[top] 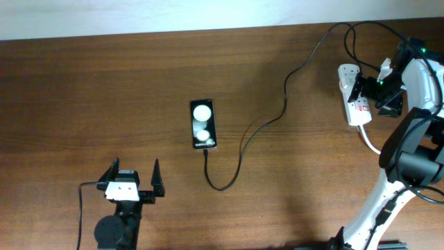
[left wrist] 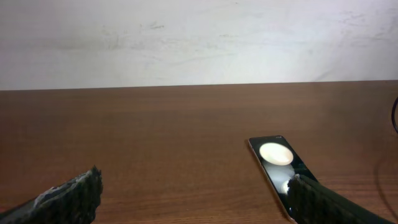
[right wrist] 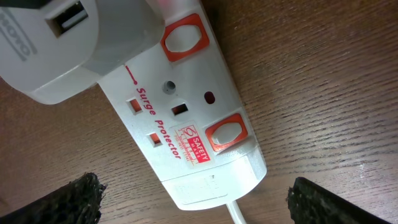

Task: Plug charger to phone and switch on socket

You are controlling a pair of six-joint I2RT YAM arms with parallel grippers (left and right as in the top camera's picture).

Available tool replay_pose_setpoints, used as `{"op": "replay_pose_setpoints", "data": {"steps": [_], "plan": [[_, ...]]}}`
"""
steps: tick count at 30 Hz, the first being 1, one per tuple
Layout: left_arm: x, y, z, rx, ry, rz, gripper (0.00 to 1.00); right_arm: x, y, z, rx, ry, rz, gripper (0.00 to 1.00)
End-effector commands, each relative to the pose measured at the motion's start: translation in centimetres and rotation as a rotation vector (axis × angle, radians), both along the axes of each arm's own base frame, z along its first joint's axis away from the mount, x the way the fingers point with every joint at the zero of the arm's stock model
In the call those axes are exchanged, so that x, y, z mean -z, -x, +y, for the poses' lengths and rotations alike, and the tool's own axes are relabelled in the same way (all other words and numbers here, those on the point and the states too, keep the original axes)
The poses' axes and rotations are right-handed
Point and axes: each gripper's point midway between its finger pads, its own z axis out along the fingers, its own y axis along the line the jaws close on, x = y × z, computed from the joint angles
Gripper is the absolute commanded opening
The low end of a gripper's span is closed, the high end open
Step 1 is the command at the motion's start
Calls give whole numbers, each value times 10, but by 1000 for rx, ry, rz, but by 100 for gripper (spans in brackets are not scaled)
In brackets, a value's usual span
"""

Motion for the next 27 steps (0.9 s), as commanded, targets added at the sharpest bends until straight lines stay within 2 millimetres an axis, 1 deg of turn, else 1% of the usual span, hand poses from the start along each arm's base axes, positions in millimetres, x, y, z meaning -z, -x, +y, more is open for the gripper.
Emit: {"op": "replay_pose_setpoints", "data": {"steps": [1,7,11,15,17,21,24,26,27], "plan": [[1,0,3,-13,-17,-2,99,-3,-3,-2,-1,10,-10,99],[1,0,3,-13,-17,-2,99,-3,-4,-1,-2,10,-10,99],[1,0,3,-13,-17,-2,99,-11,-5,-2,-3,17,-26,99],[1,0,3,-13,-17,-2,99,-48,-7,-3,-2,52,-103,99],[1,0,3,-13,-17,-2,99,-75,-7,-3,-2,78,-162,99],[1,0,3,-13,-17,-2,99,-123,-4,-1,-2,122,-262,99],[1,0,3,-13,-17,-2,99,-169,5,2,-2,167,-361,99],[1,0,3,-13,-17,-1,99,-204,14,7,-1,201,-438,99],[1,0,3,-13,-17,-1,99,-230,23,10,-1,226,-496,99]]}}
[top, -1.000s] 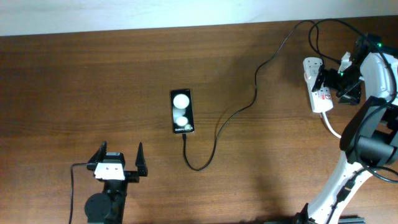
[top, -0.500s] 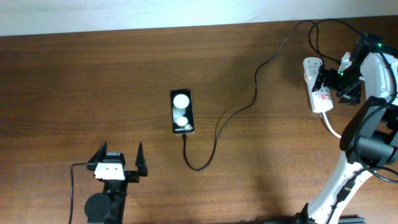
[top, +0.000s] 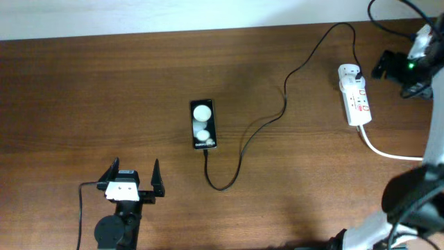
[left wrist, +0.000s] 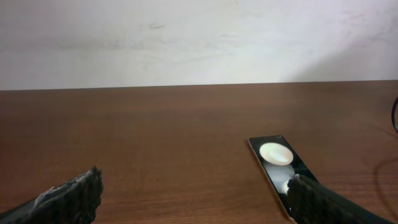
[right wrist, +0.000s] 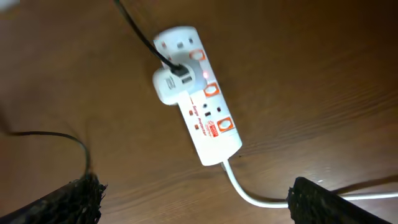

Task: Plug charger to phone and switch on socket

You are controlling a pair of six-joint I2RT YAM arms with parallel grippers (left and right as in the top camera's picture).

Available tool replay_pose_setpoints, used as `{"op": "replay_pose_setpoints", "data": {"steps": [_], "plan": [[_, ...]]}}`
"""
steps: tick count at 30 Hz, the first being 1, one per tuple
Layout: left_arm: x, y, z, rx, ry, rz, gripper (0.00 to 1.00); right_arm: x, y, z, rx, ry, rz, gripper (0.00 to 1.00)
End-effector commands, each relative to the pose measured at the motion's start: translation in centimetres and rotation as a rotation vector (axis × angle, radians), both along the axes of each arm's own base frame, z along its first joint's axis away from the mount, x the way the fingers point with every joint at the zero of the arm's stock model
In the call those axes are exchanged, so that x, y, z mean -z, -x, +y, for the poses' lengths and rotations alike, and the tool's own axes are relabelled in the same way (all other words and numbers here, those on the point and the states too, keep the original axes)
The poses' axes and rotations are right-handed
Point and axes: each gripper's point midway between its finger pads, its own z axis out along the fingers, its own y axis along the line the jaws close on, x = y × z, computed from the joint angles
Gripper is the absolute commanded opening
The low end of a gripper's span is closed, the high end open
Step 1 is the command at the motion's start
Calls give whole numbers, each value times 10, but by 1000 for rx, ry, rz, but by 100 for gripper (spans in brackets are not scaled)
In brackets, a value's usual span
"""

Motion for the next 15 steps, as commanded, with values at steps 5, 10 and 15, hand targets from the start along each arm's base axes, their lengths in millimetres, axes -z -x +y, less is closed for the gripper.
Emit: {"op": "replay_pose_setpoints", "data": {"steps": [5,10,15], "plan": [[1,0,3,-13,-17,0,99,-119,45,20,0,127,-274,99],[1,0,3,-13,-17,0,99,-134,54,24,0,144,-314,99],[1,0,3,-13,-17,0,99,-133,54,23,2,143,-310,99]]}}
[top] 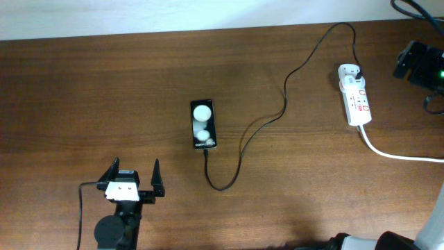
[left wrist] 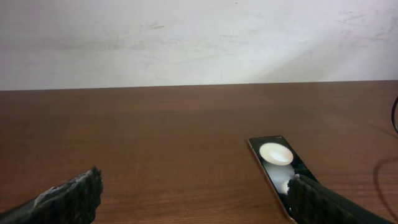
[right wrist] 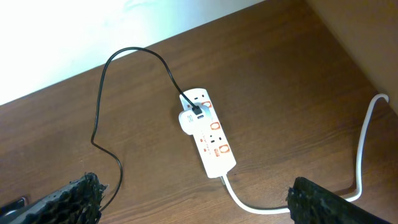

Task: Plug charger to phone and switch on socket

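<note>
A black phone (top: 202,124) lies flat at the table's middle, two lamp reflections on its screen; it also shows in the left wrist view as the phone (left wrist: 275,159). A black charger cable (top: 241,151) meets the phone's near edge, loops and runs to a white adapter (right wrist: 191,119) in the white power strip (top: 354,103), seen too as the strip (right wrist: 212,141) with orange switches. My left gripper (top: 132,182) stands open near the front edge, left of the phone. My right gripper (top: 416,62) hangs open, high and right of the strip.
The strip's white cord (top: 395,154) runs off the table's right edge (right wrist: 348,50). A white wall (left wrist: 199,37) backs the brown table (top: 83,90).
My right gripper has moved farther right and higher, so the power strip looks smaller in its wrist view. The left gripper, phone and cable are unchanged.
My right gripper was first close over the power strip, its orange switches filling the wrist view. Then it was off to the right and above the strip. Now it is higher and farther right. The left arm stayed still throughout.
</note>
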You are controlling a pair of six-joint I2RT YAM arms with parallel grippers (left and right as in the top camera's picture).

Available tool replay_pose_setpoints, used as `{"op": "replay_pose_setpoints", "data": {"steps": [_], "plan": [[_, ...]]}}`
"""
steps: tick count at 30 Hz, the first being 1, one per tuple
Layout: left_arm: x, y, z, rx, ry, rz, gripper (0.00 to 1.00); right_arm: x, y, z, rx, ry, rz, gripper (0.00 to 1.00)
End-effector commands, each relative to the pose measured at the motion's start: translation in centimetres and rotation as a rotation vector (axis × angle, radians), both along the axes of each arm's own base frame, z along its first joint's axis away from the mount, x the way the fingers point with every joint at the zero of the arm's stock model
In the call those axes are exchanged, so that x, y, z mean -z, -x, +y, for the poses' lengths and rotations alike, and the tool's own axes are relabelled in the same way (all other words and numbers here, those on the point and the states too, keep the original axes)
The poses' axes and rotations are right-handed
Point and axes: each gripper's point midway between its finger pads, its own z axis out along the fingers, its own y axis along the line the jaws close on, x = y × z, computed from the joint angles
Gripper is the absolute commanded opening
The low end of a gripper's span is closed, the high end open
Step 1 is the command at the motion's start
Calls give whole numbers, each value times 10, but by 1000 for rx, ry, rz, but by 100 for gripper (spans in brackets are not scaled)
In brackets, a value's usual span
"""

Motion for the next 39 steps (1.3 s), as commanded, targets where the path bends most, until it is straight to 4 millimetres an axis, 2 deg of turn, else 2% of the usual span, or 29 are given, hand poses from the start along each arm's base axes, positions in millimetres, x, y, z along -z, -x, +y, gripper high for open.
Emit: {"op": "replay_pose_setpoints", "data": {"steps": [1,7,9,13,15,17,21,24,26,27,28,32,33,36,39], "plan": [[1,0,3,-13,-17,0,99,-8,2,0,3,13,-19,99],[1,0,3,-13,-17,0,99,-10,3,2,1,15,-24,99],[1,0,3,-13,-17,0,99,-1,-1,13,-31,5,-1,99],[1,0,3,-13,-17,0,99,33,-10,59,-158,-25,84,99],[1,0,3,-13,-17,0,99,44,-11,74,-197,-33,112,99],[1,0,3,-13,-17,0,99,50,-11,81,-215,-37,126,99],[1,0,3,-13,-17,0,99,58,-8,81,-215,-43,146,99],[1,0,3,-13,-17,0,99,69,2,83,-214,-52,173,98],[1,0,3,-13,-17,0,99,89,19,87,-214,-67,220,99],[1,0,3,-13,-17,0,99,104,30,89,-214,-78,255,99],[1,0,3,-13,-17,0,99,128,49,93,-213,-97,314,99],[1,0,3,-13,-17,0,99,178,88,101,-212,-136,435,99],[1,0,3,-13,-17,0,99,184,93,102,-211,-142,454,99],[1,0,3,-13,-17,0,99,186,94,102,-211,-144,459,99],[1,0,3,-13,-17,0,99,183,94,88,-181,-58,455,99]]}}
